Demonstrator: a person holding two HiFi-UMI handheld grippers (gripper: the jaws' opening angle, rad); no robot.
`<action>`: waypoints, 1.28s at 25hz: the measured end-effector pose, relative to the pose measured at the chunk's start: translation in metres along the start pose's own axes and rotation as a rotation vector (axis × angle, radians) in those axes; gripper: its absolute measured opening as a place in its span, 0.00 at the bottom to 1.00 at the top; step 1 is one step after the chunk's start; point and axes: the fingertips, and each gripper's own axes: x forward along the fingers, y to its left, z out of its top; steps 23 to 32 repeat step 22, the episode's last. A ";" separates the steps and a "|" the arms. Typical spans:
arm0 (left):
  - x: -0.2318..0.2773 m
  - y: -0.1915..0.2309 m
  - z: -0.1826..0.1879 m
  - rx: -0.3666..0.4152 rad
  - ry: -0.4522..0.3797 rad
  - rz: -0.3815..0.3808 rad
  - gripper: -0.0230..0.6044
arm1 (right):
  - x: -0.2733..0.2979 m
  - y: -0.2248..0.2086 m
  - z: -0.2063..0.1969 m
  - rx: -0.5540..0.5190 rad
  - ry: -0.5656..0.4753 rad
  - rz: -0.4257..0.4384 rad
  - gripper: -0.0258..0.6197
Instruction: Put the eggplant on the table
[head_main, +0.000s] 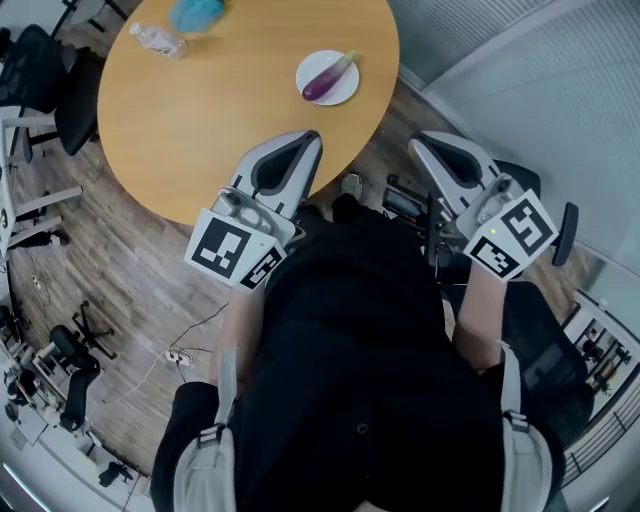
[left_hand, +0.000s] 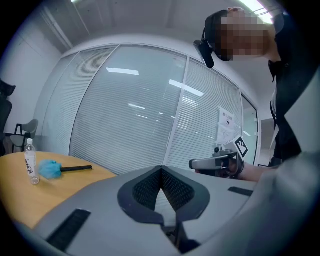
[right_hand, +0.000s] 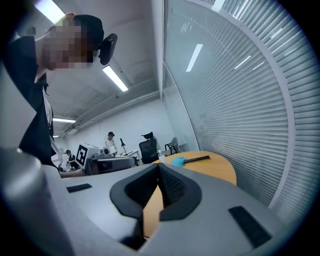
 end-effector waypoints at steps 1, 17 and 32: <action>0.000 0.001 0.000 0.000 0.003 0.000 0.06 | 0.001 -0.001 0.000 0.002 -0.002 -0.004 0.07; 0.001 0.008 -0.005 -0.002 0.035 0.027 0.06 | 0.008 0.009 0.001 -0.072 0.036 0.041 0.07; 0.005 0.006 -0.002 0.003 0.032 0.022 0.06 | 0.009 0.007 0.003 -0.074 0.031 0.045 0.07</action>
